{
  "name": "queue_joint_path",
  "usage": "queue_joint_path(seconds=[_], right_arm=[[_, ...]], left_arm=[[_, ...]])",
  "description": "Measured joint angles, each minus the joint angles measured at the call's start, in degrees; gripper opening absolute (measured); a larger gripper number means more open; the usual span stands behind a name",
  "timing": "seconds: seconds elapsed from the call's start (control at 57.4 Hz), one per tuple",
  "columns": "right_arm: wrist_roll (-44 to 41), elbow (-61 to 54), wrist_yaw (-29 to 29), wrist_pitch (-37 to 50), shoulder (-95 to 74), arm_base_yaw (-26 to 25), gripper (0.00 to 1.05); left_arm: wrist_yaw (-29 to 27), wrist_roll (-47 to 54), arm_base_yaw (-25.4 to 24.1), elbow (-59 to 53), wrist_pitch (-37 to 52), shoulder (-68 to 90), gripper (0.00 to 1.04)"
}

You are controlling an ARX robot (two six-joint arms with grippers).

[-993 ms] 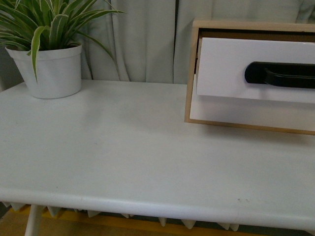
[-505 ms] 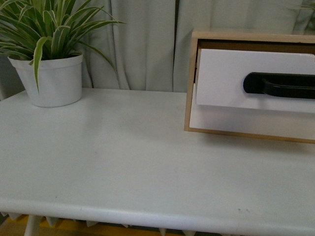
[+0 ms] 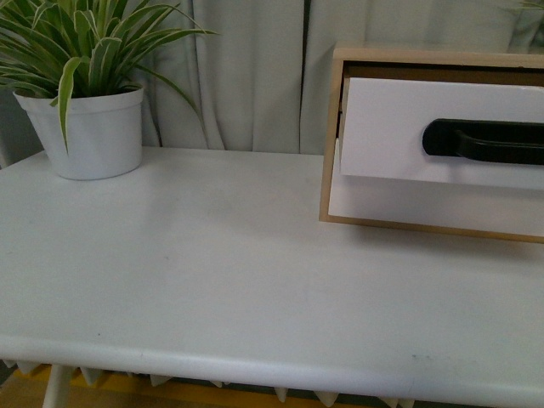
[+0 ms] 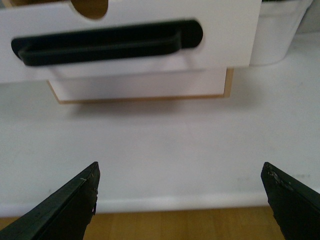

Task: Close drawer sideways

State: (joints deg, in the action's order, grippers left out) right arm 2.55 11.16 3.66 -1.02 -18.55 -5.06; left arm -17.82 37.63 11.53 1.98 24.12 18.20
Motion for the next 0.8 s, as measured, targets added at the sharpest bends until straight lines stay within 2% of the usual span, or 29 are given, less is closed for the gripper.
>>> queue_joint_path(seconds=[0.052, 0.174, 0.296, 0.331, 0.505, 0.662, 0.802], right_arm=[[-3.43, 2.60, 0.37, 0.35, -3.32, -0.92, 0.95], [-14.01, 5.33, -0.26, 1.55, -7.93, -1.03, 0.95], [-27.93, 7.82, -0.28, 1.84, -12.17, -1.22, 0.95], [-33.33, 9.18, 0.17, 2.12, -13.75, -1.55, 0.95], [-46.99, 16.28, 2.34, 3.48, -20.24, -2.93, 0.95], [-53.00, 22.12, 3.63, 4.85, -26.25, -4.44, 0.95], [-56.13, 26.95, 4.61, 5.70, -31.98, -5.75, 0.95]], left_arm=[[2.25, 7.54, 2.69, 0.76, 8.66, 6.51, 0.98], [8.35, 22.05, 6.60, 2.60, 22.53, 18.23, 0.98], [14.12, 33.20, 8.17, 5.92, 29.29, 27.89, 0.98], [15.34, 35.10, 8.41, 6.86, 30.12, 30.10, 0.98], [23.06, 43.93, 8.83, 12.15, 33.03, 41.72, 0.98], [26.49, 49.57, 9.07, 17.66, 32.00, 50.62, 0.98], [26.88, 52.85, 10.71, 23.47, 30.03, 55.17, 0.98]])
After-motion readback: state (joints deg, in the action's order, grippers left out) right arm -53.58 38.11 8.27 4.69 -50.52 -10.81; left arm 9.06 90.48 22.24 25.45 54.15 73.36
